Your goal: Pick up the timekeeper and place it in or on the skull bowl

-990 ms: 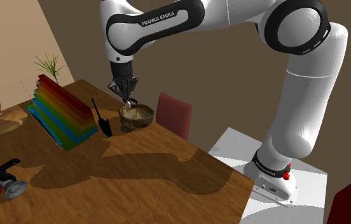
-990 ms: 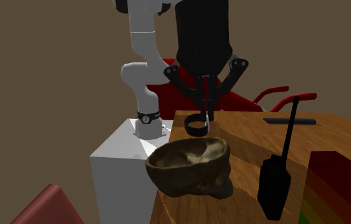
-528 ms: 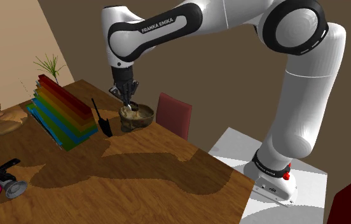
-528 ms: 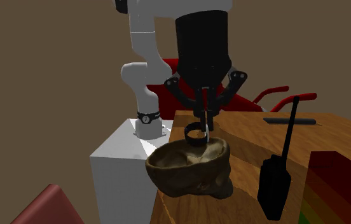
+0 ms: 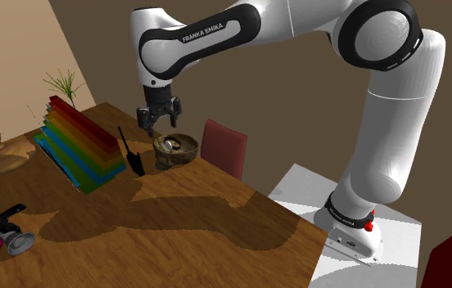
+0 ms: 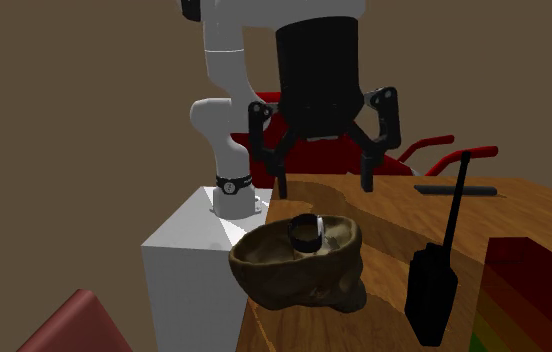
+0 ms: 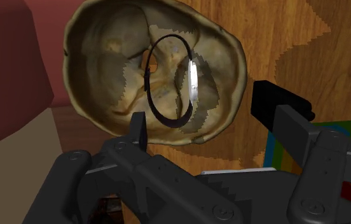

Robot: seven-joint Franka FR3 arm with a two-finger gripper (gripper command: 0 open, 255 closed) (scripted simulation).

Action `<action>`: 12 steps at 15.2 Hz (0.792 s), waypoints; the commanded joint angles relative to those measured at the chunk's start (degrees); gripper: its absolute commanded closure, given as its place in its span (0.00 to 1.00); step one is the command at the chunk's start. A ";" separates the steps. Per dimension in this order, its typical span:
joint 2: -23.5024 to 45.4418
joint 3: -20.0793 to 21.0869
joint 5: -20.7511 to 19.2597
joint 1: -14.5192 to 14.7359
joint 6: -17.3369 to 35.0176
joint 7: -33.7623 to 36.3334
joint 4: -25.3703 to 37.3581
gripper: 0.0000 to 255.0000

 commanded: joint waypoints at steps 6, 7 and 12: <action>-1.23 -0.04 0.38 -0.35 -6.88 -0.23 5.70 0.00; -1.23 -0.04 0.38 -0.35 -6.88 -0.23 5.68 0.00; -1.23 -0.04 0.38 -0.35 -6.88 -0.23 5.70 0.00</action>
